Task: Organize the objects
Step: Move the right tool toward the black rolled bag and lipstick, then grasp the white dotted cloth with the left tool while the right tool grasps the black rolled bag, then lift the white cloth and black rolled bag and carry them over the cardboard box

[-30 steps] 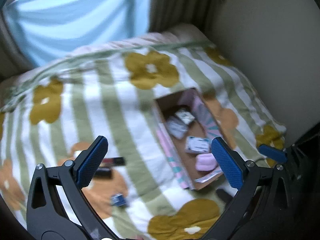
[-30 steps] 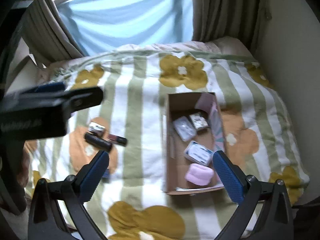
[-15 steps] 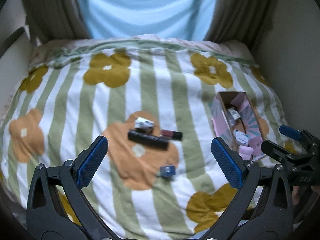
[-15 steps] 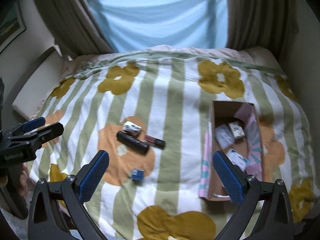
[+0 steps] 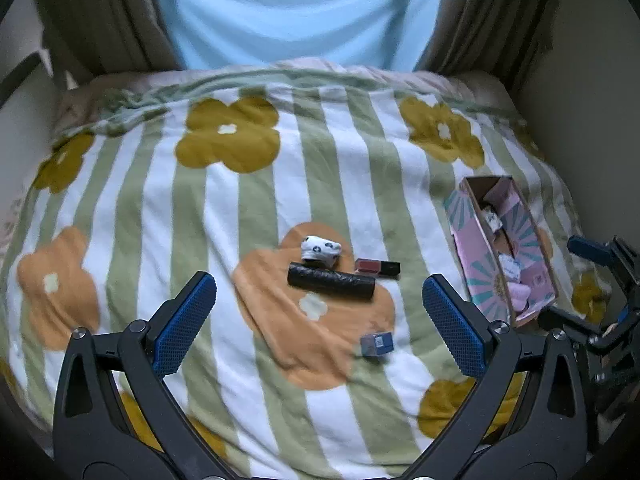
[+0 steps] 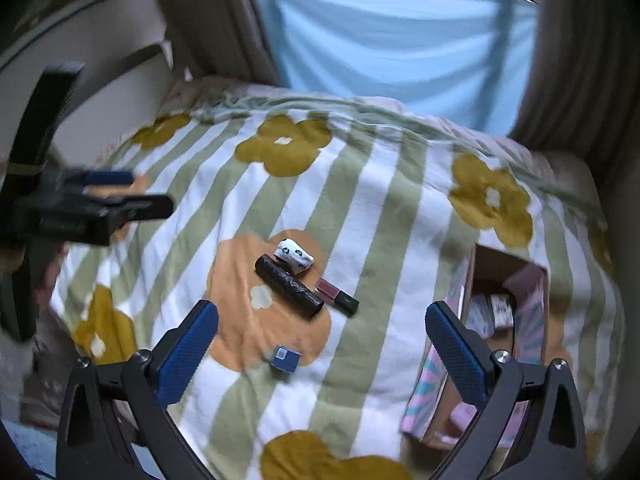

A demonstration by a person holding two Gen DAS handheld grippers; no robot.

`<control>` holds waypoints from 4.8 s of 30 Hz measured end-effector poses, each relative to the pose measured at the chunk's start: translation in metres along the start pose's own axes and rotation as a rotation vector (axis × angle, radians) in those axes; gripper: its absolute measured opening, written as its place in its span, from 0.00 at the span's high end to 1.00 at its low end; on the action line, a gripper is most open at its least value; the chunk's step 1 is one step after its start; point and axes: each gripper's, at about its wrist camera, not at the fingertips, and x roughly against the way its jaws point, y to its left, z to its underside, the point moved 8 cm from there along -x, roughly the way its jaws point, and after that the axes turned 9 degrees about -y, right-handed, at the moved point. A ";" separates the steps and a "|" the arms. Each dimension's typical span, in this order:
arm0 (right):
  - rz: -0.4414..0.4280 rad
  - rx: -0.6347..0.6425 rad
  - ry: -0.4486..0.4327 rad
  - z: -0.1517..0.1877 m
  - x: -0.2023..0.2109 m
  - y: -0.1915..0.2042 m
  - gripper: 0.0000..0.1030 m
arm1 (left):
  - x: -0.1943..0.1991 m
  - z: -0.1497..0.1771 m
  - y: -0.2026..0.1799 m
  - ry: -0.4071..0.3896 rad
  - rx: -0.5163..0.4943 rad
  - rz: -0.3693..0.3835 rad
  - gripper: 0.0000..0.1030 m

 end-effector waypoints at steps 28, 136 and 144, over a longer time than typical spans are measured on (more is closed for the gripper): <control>-0.278 0.368 0.239 0.095 -0.249 0.043 0.27 | -0.307 0.071 0.001 0.377 -0.202 0.096 0.06; 0.330 -0.544 -0.002 0.051 0.065 -0.183 0.71 | -0.069 -0.079 -0.232 -0.037 -0.162 0.241 0.55; 0.317 -0.633 0.083 0.091 0.030 -0.218 0.71 | -0.131 -0.082 -0.292 0.033 -0.244 0.274 0.55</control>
